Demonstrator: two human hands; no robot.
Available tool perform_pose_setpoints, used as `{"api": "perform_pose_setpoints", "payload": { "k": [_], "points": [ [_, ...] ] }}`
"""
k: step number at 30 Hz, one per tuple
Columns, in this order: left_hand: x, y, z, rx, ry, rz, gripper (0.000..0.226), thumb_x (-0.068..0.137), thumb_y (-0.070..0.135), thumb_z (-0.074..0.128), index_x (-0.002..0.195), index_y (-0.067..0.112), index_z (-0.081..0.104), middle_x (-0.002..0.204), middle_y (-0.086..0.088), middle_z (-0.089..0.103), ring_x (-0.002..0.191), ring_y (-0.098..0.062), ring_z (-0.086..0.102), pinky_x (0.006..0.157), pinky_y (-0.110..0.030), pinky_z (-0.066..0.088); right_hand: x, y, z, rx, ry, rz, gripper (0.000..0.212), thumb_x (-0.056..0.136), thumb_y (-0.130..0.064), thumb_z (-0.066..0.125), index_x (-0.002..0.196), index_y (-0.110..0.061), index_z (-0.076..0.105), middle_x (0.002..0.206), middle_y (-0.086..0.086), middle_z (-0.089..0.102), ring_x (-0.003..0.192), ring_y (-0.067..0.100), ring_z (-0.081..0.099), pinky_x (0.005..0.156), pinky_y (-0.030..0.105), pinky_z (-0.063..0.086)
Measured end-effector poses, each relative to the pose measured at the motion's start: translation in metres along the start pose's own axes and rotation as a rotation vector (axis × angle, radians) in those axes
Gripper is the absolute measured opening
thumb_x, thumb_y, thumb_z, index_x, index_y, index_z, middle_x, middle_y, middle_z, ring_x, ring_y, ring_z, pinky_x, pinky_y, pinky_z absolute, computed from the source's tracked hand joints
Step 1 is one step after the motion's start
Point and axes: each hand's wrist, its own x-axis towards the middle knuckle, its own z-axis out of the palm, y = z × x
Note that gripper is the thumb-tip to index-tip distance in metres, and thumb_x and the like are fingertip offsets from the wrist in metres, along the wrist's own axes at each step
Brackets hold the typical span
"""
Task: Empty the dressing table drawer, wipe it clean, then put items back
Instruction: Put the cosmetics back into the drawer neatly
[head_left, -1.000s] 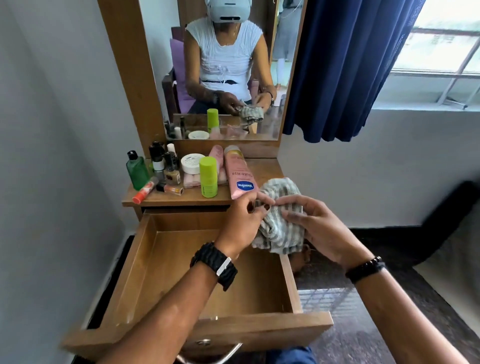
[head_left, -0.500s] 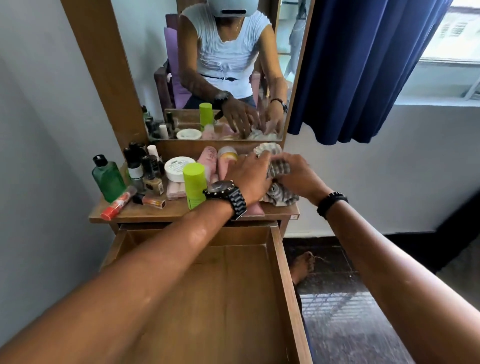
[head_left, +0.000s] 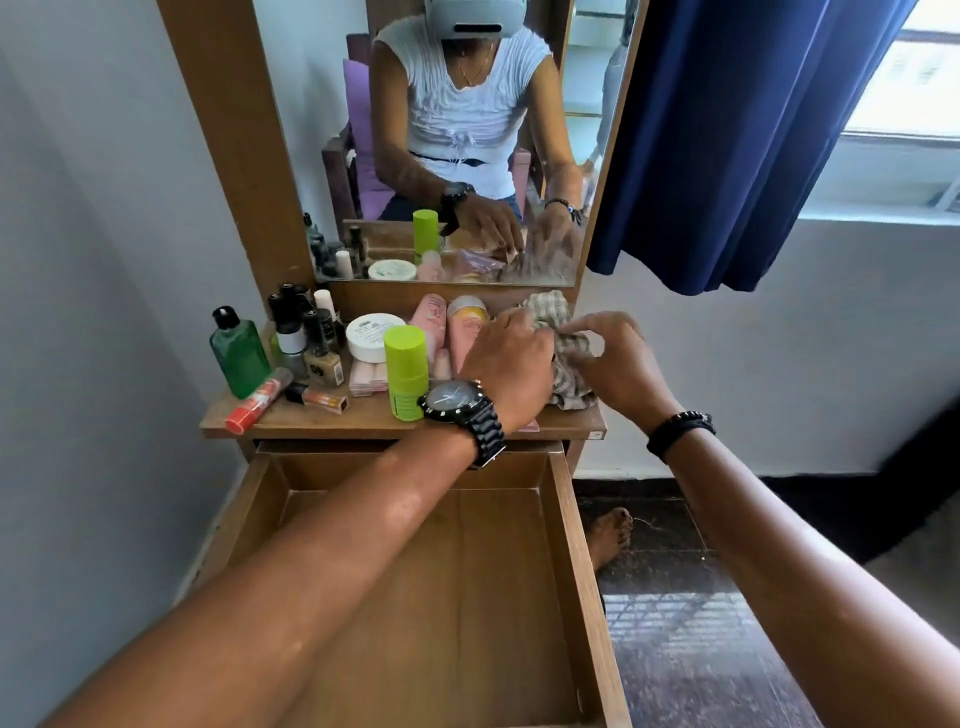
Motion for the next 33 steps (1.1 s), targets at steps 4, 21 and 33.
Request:
{"api": "perform_pose_setpoints", "payload": {
  "k": [4,21,33],
  "points": [
    [-0.032,-0.010,-0.022,-0.213,0.187,-0.001,0.033,0.094,0.014,0.042,0.124,0.009,0.055,0.117,-0.008,0.053,0.110,-0.025,0.047,0.093,-0.040,0.043,-0.034,-0.027,-0.013,0.119,0.046,-0.070,0.016,0.086,-0.013,0.064,0.099,-0.020,0.068,0.113,-0.001,0.058,0.101,0.009,0.051,0.081,0.019,0.037],
    [-0.088,-0.085,-0.034,-0.221,0.232,-0.246,0.059,0.089,0.012,0.058,0.142,0.013,0.032,0.133,-0.008,0.051,0.121,-0.025,0.044,0.099,-0.032,0.034,-0.061,-0.121,0.057,0.336,-0.137,-0.161,0.057,0.083,-0.006,0.064,0.135,-0.016,0.043,0.131,0.003,0.055,0.119,0.018,0.053,0.097,0.033,0.047],
    [-0.102,-0.077,-0.032,-0.410,0.387,-0.247,0.054,0.076,0.020,0.075,0.121,0.016,0.046,0.109,-0.002,0.061,0.088,-0.018,0.059,0.073,-0.027,0.045,-0.058,-0.106,0.038,0.258,-0.010,-0.059,0.036,0.086,0.000,0.048,0.118,-0.015,0.055,0.095,-0.003,0.064,0.093,0.015,0.061,0.075,0.023,0.046]
  ]
}}
